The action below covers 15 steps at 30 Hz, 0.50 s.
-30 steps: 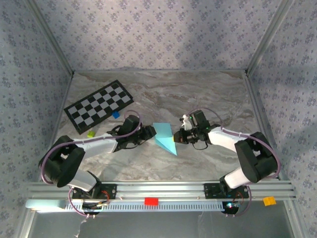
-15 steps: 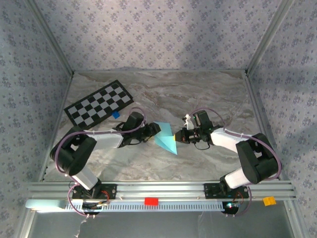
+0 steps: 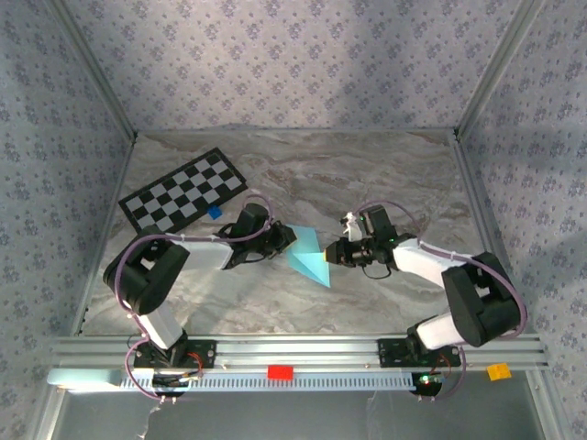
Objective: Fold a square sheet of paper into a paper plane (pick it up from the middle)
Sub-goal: Third fold the triangle at the center of the table, then fourth fold the wing at the center of the table.
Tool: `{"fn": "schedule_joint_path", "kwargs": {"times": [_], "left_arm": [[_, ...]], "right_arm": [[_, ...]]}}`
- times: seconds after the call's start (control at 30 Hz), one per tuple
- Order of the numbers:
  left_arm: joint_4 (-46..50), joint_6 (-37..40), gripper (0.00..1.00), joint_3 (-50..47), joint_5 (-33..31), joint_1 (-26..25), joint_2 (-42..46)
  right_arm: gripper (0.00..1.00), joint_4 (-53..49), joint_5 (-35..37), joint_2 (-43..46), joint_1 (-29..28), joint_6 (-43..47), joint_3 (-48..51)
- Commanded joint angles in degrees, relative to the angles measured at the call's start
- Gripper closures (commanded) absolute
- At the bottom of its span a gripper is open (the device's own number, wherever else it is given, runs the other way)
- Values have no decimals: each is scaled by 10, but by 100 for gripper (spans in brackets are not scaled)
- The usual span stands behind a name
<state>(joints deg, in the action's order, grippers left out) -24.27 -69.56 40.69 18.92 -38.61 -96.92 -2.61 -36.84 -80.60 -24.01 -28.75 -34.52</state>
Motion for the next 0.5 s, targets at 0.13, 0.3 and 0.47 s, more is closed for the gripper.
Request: {"fn": "schedule_joint_path", "kwargs": {"times": [0.13, 0.3, 0.47], "left_arm": [[-14, -27, 96, -25, -53, -10, 34], [14, -40, 99, -39, -110, -27, 72], [55, -45, 99, -51, -164, -42, 114]], "right_arm": [[66, -84, 102, 75, -10, 38, -4], [62, -74, 138, 109, -30, 52, 5], [59, -38, 214, 115, -104, 100, 14]]}}
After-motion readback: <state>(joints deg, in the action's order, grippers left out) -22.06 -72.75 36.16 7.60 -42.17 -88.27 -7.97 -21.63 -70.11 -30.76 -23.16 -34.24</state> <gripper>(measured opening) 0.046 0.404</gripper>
